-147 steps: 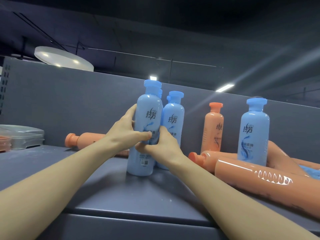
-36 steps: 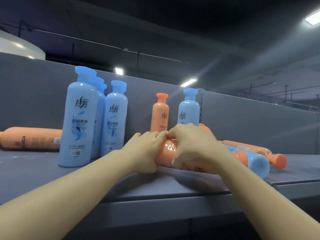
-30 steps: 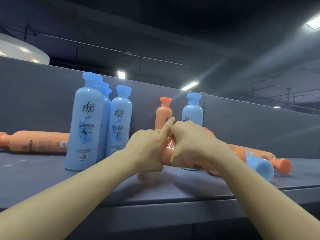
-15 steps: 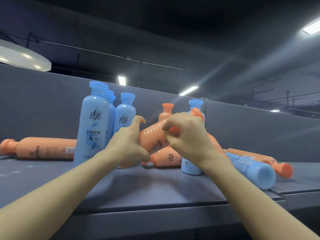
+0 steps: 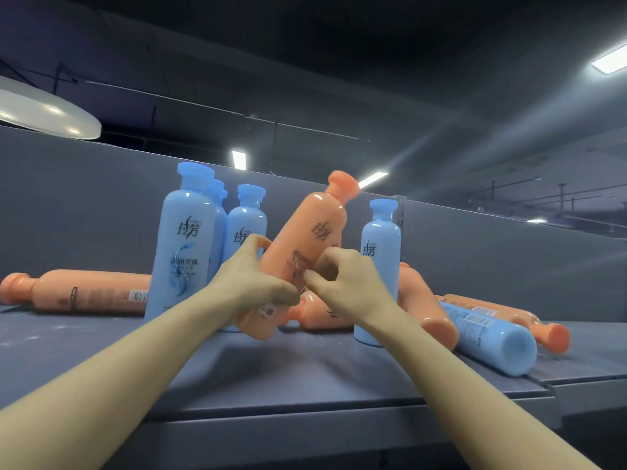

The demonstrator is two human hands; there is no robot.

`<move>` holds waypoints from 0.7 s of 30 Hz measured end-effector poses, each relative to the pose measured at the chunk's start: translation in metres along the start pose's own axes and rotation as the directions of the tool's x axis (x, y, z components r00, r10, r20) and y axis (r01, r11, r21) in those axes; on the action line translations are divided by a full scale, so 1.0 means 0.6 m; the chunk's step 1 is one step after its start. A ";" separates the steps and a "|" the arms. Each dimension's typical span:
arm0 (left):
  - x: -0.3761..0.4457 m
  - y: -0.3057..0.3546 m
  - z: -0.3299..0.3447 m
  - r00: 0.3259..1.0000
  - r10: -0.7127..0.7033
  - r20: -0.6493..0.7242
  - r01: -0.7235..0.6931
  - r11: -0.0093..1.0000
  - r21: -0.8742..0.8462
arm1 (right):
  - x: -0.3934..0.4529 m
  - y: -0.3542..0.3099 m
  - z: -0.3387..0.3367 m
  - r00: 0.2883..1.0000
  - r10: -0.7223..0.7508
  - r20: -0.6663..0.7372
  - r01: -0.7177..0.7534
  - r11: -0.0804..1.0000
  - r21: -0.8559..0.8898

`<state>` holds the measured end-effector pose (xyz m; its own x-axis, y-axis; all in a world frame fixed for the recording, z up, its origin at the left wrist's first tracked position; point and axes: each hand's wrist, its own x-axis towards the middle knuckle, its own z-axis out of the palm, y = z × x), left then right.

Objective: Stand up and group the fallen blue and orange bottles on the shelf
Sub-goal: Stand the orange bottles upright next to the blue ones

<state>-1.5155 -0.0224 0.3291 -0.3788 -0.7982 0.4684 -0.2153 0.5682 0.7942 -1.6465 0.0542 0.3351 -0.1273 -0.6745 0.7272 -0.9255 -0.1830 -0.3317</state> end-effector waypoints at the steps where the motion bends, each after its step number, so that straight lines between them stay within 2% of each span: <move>1: -0.002 0.001 0.000 1.000 -0.001 0.018 0.002 0.998 -0.066 | 0.000 -0.003 -0.003 0.998 0.053 0.046 -0.056 0.996 0.067; 4: -0.006 0.007 0.001 0.998 0.007 0.062 0.009 0.970 -0.243 | -0.002 -0.012 -0.007 0.963 0.158 0.218 -0.217 0.936 0.278; 7: -0.005 0.011 0.004 0.996 0.002 0.086 0.026 0.943 -0.333 | 0.000 -0.020 -0.002 0.932 0.210 0.294 -0.324 0.845 0.424; 16: 0.019 0.005 0.017 0.983 -0.002 0.184 0.070 0.929 -0.363 | 0.026 -0.035 0.017 0.918 0.328 0.222 -0.396 0.768 0.503; 21: 0.025 0.017 0.027 0.956 0.070 0.286 0.037 0.934 -0.355 | 0.044 -0.024 0.016 0.910 0.368 0.194 -0.404 0.677 0.615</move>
<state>-1.5380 -0.0256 0.3379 -0.6345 -0.6656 0.3929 0.1039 0.4303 0.8967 -1.6329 0.0321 0.3533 -0.3869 -0.8193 0.4232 -0.3559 -0.2907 -0.8882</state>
